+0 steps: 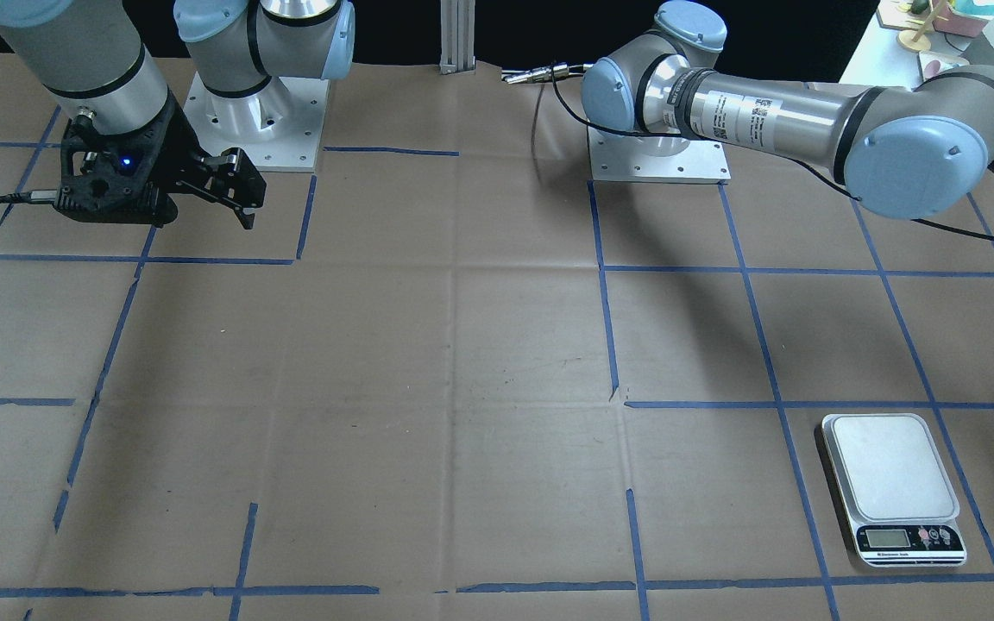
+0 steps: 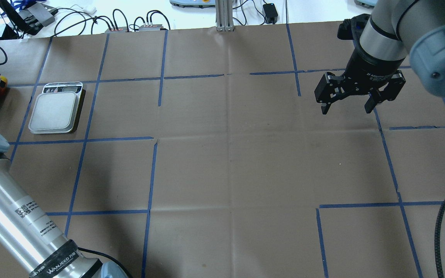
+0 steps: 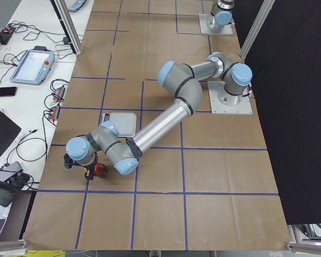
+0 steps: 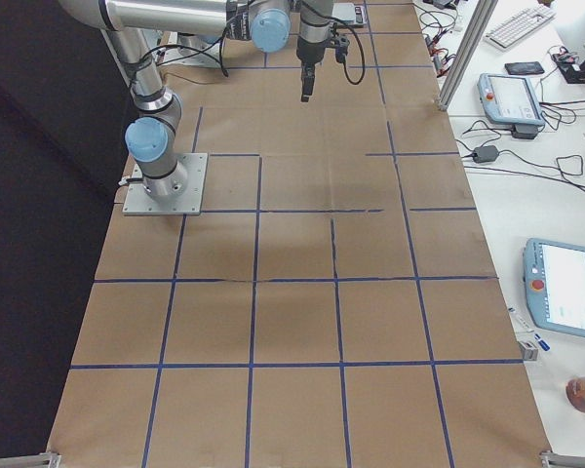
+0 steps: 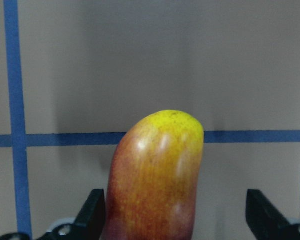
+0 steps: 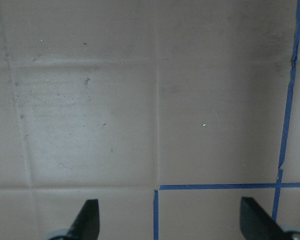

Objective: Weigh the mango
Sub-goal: 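Lift the mango with the left gripper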

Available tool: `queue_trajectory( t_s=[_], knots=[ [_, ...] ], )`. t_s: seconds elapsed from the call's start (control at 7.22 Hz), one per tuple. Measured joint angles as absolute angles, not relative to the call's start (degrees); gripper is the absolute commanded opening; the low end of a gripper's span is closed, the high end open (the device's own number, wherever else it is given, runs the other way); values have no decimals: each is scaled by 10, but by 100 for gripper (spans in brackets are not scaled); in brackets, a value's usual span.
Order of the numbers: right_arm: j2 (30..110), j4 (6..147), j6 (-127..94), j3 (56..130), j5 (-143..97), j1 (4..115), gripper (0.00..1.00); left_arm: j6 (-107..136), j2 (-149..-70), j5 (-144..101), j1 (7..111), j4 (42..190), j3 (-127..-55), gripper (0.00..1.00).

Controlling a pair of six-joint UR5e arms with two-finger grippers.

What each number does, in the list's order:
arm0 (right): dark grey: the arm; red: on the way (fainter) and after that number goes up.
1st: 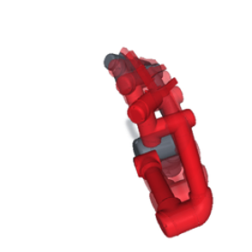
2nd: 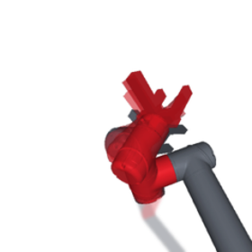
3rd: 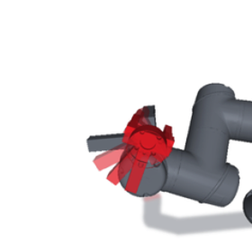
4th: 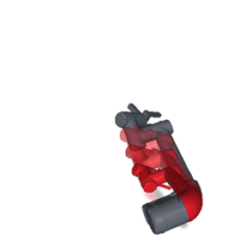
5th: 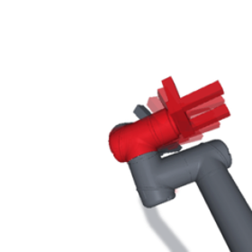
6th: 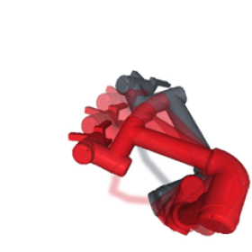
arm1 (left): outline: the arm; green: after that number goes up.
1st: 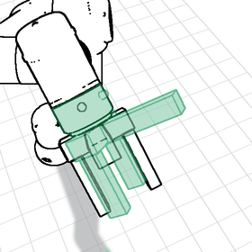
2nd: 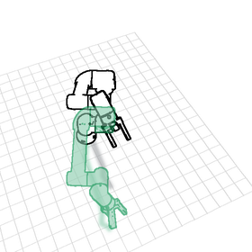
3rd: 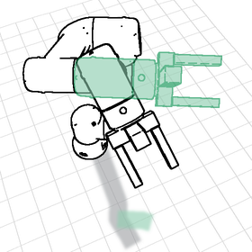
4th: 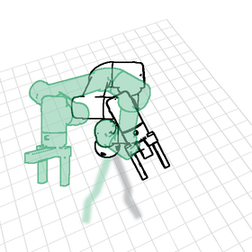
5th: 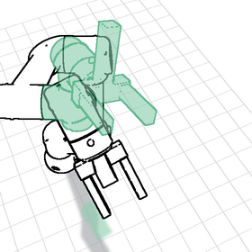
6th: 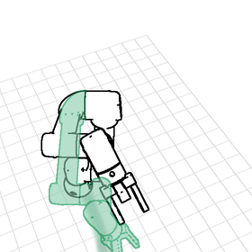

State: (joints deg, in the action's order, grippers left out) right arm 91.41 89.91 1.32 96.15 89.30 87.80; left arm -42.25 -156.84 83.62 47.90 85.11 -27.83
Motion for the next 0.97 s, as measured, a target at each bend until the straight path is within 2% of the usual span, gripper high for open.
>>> queue_trajectory(
  t_s=[0.42,0.69,0.83,0.97],
  knots=[
    [914,899,13,962,893,878,100,-421,-1570,838,478,856,-281,70],
    [914,899,13,962,893,878,100,-421,-1571,838,478,858,-281,50],
    [914,899,13,962,893,878,100,-421,-1571,837,478,859,-281,44],
    [914,899,13,962,893,878,100,-421,-1570,837,478,859,-280,43]
  ],
)
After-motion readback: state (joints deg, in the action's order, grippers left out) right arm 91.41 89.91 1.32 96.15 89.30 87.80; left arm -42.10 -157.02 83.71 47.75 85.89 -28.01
